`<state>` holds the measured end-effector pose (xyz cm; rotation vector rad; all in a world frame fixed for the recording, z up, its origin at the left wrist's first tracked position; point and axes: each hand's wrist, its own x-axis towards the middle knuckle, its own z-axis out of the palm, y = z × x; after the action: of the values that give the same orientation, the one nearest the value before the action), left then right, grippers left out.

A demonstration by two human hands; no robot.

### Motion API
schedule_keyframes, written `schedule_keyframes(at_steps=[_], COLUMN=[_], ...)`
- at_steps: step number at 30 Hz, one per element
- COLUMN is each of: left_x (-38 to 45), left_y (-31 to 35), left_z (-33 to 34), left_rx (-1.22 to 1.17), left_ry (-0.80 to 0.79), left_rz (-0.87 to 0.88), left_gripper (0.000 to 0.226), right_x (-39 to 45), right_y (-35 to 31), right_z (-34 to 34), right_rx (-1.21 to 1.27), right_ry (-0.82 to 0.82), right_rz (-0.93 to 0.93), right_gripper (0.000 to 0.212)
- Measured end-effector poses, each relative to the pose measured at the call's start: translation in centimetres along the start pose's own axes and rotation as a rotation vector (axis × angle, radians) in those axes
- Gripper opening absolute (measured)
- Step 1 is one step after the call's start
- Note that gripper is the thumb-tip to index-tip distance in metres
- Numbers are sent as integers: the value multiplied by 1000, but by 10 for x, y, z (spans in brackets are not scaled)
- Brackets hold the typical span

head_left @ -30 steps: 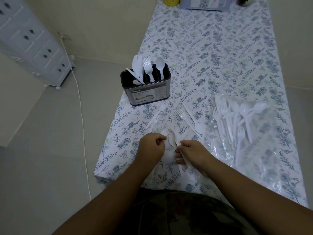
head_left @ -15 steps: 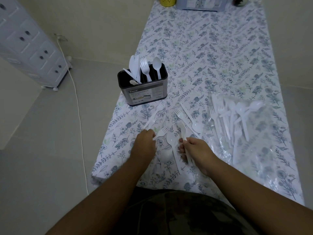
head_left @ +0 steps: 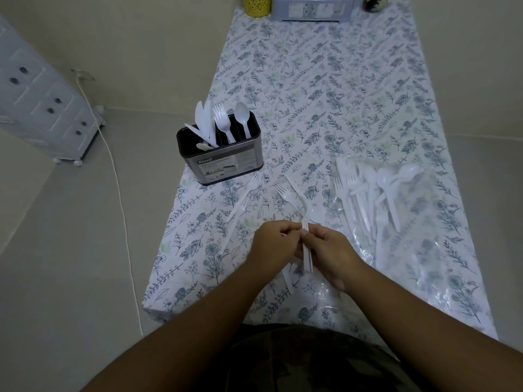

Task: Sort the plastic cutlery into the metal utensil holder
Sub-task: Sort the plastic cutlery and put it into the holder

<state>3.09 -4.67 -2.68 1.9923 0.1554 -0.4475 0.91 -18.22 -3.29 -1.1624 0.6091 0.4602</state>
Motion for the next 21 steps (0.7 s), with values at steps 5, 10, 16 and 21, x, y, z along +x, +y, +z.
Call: schedule_keyframes(at_steps=[5,10,16,21], left_x=[43,97,110,100], left_y=[9,20,24,18], left_z=[-1,8,19,26], left_rx=[99,80,142,145], left_ry=[131,251,167,202], left_rz=[-145,-310,-383,-324], left_gripper=[12,34,13,24], right_x=[-1,-6,-5,0], right_y=[1,-1,-15,-25], right_z=[-20,-37,-50,-45], right_rx=[-32,-110,-398,-374], right_ry=[90,146,233,254], right_rz=[20,-33,-148,-168], right_gripper=[14,18,28,29])
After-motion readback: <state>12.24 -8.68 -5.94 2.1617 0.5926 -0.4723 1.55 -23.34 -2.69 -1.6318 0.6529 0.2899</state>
